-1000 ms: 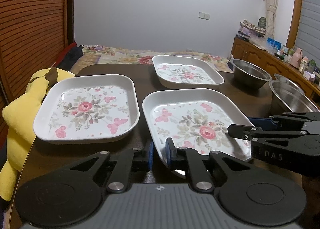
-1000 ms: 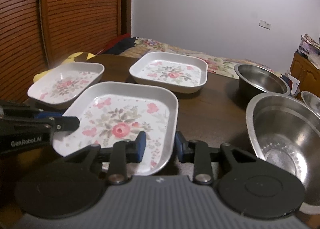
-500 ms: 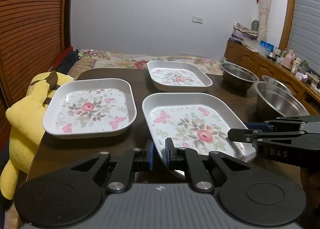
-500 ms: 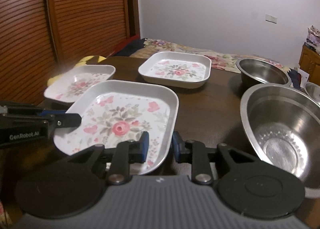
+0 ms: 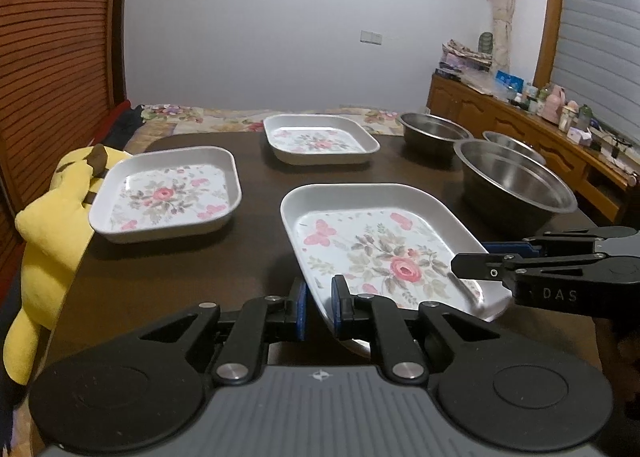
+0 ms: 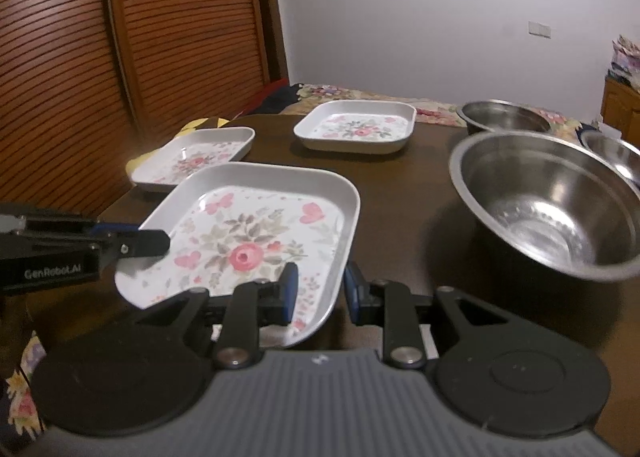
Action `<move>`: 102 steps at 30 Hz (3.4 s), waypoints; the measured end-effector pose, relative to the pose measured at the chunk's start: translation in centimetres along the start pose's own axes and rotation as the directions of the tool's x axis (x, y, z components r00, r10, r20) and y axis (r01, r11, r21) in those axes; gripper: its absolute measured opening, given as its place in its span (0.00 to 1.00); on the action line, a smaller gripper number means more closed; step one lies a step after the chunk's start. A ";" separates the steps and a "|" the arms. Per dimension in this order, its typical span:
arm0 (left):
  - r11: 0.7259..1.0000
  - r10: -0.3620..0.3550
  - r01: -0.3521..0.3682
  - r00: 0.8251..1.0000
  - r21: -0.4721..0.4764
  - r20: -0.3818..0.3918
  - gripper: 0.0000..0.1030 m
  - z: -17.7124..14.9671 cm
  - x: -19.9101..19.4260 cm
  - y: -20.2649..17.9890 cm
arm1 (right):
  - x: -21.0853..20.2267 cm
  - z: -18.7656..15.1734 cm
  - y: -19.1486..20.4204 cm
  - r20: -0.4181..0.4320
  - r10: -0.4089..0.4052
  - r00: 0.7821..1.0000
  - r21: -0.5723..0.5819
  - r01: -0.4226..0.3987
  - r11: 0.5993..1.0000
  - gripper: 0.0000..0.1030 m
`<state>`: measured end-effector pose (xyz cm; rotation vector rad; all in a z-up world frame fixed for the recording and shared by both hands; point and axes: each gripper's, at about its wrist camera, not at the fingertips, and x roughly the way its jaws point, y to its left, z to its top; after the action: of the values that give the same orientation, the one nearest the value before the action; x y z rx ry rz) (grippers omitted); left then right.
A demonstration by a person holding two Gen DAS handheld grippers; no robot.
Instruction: Organize plates and bowls
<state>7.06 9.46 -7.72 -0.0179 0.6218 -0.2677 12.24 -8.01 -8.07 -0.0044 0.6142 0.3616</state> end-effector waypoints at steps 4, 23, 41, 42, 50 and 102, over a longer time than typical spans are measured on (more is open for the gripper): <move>1.000 0.003 -0.003 1.000 0.024 -0.006 0.13 -0.3 -0.1 -0.6 | -0.3 -0.6 0.0 -0.004 -0.001 1.000 0.016 0.001 1.000 0.26; 1.000 0.026 -0.026 1.000 0.017 -0.006 0.13 -1.6 -0.6 -0.4 | -1.3 -2.2 0.8 -0.012 0.024 1.000 0.015 -0.024 1.000 0.26; 0.999 0.044 -0.044 0.999 0.008 -0.020 0.13 -2.2 0.4 -0.4 | -1.2 -2.6 1.1 -0.001 0.018 1.000 0.016 -0.018 1.000 0.26; 0.999 0.044 -0.044 0.999 0.006 -0.019 0.13 -2.2 0.4 -0.4 | -1.3 -2.6 1.1 0.000 0.018 1.000 0.017 -0.018 1.000 0.26; 0.999 0.046 -0.046 0.999 0.002 -0.015 0.13 -2.1 0.3 -0.4 | -1.3 -2.6 0.8 0.007 0.022 1.000 0.027 -0.023 0.999 0.27; 0.998 0.061 -0.060 0.998 -0.027 0.029 0.46 7.9 6.2 18.1 | 13.7 12.4 8.6 -0.105 0.126 0.986 -0.061 -0.133 0.989 0.40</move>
<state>20.87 24.89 -6.56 -0.0280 0.5948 -0.2000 26.69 5.99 -4.78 -0.0480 0.7034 0.5105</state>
